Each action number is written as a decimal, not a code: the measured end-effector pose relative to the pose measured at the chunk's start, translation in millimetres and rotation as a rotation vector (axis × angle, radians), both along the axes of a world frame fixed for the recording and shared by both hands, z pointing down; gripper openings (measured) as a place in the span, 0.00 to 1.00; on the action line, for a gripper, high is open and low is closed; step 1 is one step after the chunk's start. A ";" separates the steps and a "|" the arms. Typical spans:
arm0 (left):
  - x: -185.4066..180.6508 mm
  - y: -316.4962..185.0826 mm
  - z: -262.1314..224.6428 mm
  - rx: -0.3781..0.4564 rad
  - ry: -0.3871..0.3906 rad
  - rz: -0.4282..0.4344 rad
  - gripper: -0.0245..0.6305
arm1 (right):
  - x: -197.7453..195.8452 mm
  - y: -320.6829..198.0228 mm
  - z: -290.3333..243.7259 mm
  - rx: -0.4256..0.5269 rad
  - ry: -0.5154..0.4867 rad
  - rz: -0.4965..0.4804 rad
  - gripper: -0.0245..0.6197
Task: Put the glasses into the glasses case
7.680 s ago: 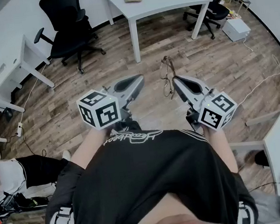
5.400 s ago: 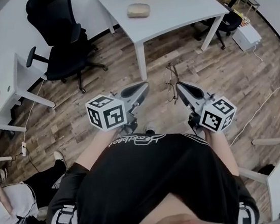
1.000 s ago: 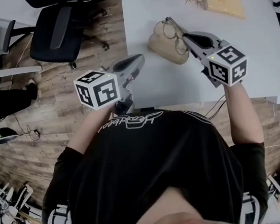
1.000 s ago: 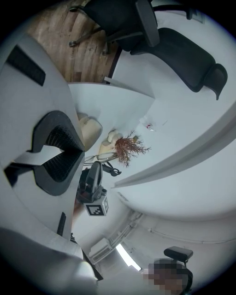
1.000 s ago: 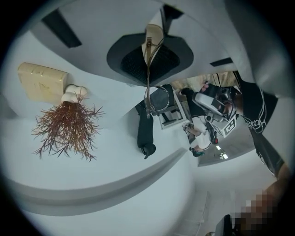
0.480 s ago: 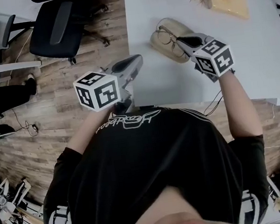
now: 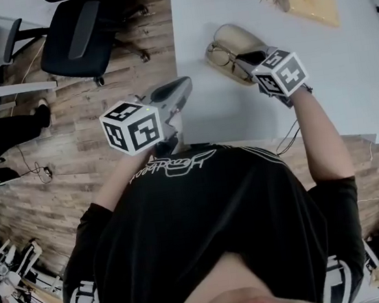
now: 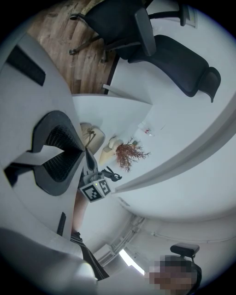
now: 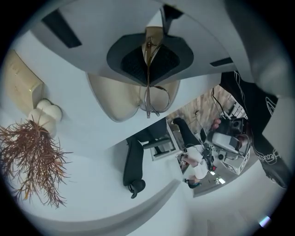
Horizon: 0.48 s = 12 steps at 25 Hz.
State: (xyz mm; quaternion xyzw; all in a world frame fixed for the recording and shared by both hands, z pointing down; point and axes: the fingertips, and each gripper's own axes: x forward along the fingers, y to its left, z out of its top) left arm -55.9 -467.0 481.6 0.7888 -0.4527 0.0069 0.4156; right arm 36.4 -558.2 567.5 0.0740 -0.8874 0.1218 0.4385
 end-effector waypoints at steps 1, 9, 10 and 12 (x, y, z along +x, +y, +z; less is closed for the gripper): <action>-0.8 1.0 0.2 -0.001 0.002 -0.004 0.05 | -0.4 0.4 2.5 -0.002 0.009 -0.005 0.07; -4.9 4.1 5.6 -0.016 0.033 -0.027 0.05 | 0.0 -6.0 13.9 -0.032 0.064 0.009 0.07; -5.5 4.9 6.3 -0.017 0.035 -0.030 0.05 | -0.2 -6.0 14.9 -0.034 0.069 0.008 0.07; -6.5 5.8 7.1 -0.018 0.036 -0.033 0.05 | -0.4 -6.1 16.4 -0.042 0.077 0.005 0.07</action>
